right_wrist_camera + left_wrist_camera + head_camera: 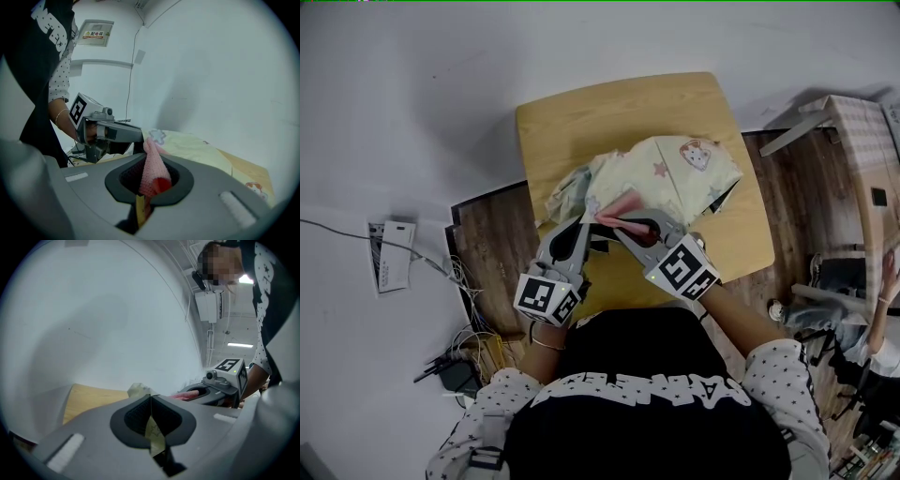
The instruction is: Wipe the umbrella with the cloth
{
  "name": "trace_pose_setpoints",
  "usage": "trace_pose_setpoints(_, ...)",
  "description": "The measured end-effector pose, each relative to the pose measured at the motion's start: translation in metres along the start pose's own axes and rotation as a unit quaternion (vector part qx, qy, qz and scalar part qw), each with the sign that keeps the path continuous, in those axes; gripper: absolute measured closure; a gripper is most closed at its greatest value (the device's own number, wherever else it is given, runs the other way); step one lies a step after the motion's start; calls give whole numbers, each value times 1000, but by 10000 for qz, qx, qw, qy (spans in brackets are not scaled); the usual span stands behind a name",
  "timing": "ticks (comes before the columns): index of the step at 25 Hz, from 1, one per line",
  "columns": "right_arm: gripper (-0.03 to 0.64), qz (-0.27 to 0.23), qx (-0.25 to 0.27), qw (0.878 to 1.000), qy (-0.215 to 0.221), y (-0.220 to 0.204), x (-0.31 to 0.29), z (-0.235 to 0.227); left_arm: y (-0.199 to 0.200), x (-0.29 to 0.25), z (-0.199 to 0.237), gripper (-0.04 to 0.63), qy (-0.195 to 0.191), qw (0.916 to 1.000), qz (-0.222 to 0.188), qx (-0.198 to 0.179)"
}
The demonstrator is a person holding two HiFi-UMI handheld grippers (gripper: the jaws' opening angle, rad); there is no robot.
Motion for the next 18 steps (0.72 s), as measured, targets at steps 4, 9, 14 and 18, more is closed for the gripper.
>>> trace_pose_setpoints(4, 583, -3, -54, 10000, -54, 3, 1, 4, -2, 1, 5, 593, -82, 10000, 18, 36)
trace_pose_setpoints(9, 583, -231, -146, 9994, -215, 16, 18, -5, -3, 2, 7, 593, -144, 9999, 28, -62)
trace_pose_setpoints(14, 582, -559, -102, 9956, -743, 36, 42, -45, -5, 5, 9, 592, -22, 10000, 12, 27)
trace_pose_setpoints(18, 583, -702, -6, 9902, -1204, 45, 55, -86, -6, 4, 8, 594, 119, 9999, 0, 41)
Point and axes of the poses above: the fingertips, and each gripper's own axes: x backward along the fingers, z to its left, y out of its top, the point moved 3 cm from there along x, backward along the fingers, and after that the axes turned 2 degrees about x, right-handed, at the moved point
